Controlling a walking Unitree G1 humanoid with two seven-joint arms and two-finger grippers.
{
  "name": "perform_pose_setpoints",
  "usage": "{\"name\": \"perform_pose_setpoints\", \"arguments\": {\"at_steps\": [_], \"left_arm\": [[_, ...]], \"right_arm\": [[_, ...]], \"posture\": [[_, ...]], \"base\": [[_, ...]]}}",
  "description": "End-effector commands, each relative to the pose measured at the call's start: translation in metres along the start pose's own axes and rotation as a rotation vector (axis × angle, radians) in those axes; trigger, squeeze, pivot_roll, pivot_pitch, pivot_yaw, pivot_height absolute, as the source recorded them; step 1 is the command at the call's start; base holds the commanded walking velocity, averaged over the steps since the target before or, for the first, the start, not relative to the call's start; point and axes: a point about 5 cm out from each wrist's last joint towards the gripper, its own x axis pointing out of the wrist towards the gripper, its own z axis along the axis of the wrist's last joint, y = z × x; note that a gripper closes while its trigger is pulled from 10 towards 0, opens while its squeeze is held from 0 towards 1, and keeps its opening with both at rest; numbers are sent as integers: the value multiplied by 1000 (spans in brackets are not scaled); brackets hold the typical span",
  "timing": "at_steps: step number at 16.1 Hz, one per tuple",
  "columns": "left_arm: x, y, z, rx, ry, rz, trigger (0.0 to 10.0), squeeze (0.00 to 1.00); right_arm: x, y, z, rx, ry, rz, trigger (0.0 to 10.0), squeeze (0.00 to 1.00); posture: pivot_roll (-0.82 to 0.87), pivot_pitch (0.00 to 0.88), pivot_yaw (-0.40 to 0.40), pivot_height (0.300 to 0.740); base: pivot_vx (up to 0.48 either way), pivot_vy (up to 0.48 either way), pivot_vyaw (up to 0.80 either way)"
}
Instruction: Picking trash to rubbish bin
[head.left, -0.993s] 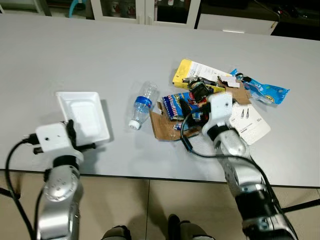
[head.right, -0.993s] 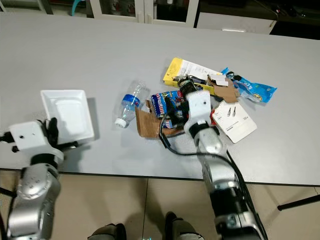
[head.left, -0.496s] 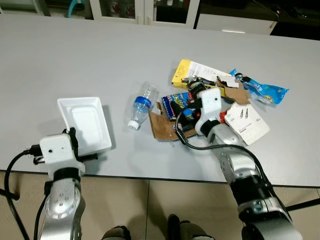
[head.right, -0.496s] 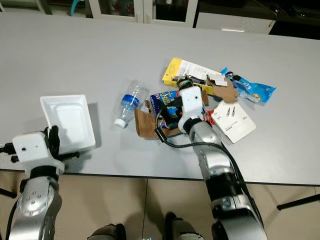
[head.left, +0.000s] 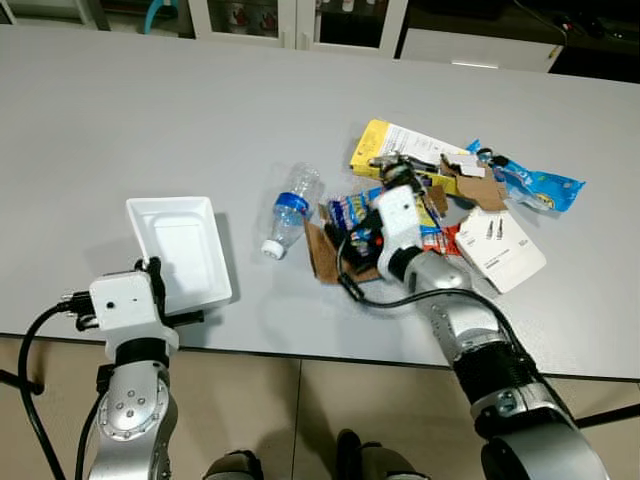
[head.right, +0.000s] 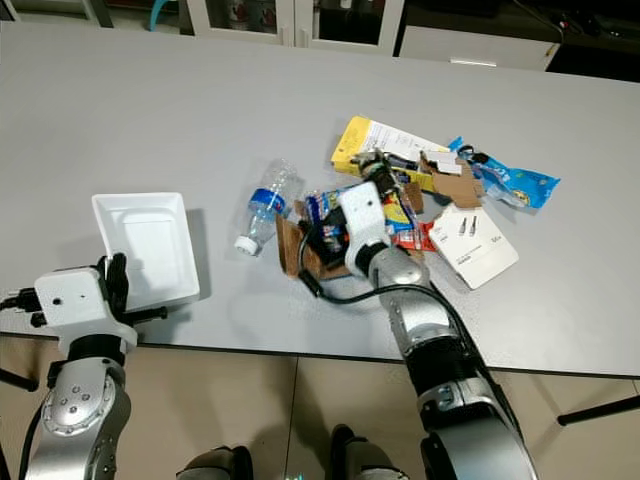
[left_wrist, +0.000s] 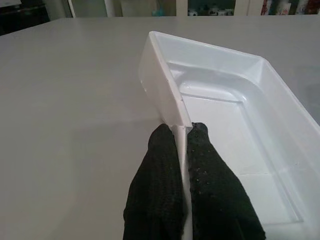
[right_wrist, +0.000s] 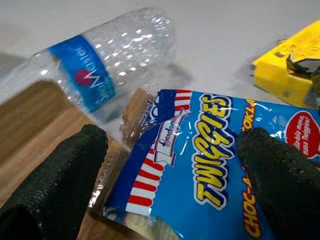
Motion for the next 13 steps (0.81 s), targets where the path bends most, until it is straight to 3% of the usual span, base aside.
{"name": "perform_pose_setpoints", "arguments": {"at_steps": [1,5,9,10,11,13], "left_arm": [[-3,-1,-2,4,20,-9,10000,0],[-4,0,-2,3,26,-9,10000,0],[-4,-1,-2,0,29,-14,10000,0],[-4,-1,-2,-1,29,-15,10000,0],[-4,-1,-2,-4,31,-15,10000,0],[-3,-2,-3,-8,35,-14,10000,0]], "right_arm": [[-5,0,-16,-31,63,9,10000,0],[-7,2,-25,-176,99,-5,10000,0],[-10,-13,-23,-276,90,-123,10000,0],[-10,-16,-22,-278,83,-140,6941,0],[-10,-17,-21,-276,78,-142,0,0],[-9,-17,-21,-273,72,-137,0,0]], "posture": [[25,173,-47,740],[31,178,-40,740],[31,178,-40,740],[31,178,-40,740],[31,178,-40,740],[27,175,-41,740]], "base": [[0,0,0],[0,0,0],[0,0,0],[0,0,0],[0,0,0],[0,0,0]]}}
